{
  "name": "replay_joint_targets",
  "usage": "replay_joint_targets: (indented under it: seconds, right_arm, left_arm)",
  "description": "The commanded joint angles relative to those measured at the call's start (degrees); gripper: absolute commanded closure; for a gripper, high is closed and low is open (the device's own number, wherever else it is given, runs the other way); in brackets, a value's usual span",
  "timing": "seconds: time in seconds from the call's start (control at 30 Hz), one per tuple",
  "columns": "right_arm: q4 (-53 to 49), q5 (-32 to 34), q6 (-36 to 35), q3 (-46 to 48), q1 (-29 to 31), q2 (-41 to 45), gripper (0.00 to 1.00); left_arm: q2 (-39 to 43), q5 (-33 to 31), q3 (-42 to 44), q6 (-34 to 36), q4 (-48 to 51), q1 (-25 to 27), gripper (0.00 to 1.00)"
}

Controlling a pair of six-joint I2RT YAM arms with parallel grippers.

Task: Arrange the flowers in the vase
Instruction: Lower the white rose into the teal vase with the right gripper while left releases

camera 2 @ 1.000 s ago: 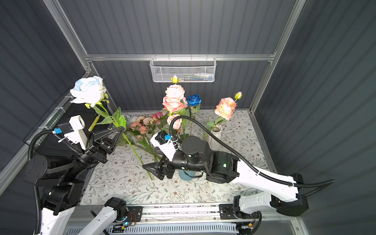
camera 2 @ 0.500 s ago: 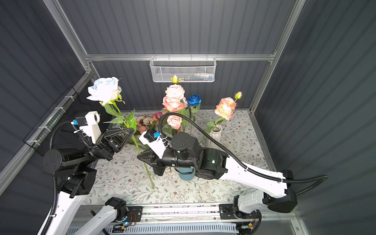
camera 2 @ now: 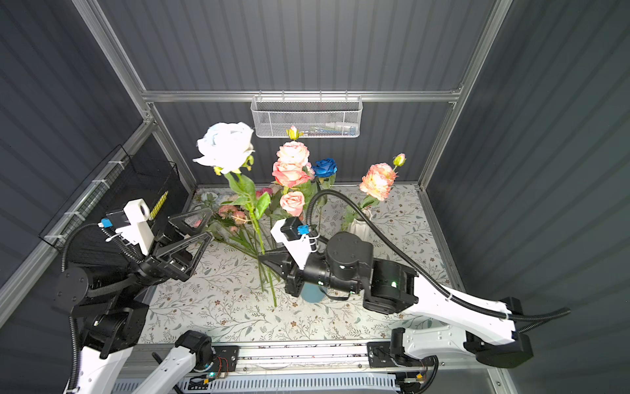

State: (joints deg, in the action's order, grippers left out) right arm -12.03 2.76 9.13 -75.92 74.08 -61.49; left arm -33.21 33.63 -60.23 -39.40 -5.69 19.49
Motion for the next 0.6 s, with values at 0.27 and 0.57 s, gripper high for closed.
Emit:
replay_joint_targets:
  seconds: [0.27,0.57]
  right_arm:
    - [3.0,24.7,-7.6,13.4,0.1,15.2,1.00]
    - [25.0,30.6,-17.4,23.0,-1.1,12.7,1.00]
  left_arm:
    - [3.5,-14.3,8.8,9.1,18.2,0.3,0.00]
    - [2.7,-17.8,14.9,6.7,17.4,0.3,0.00]
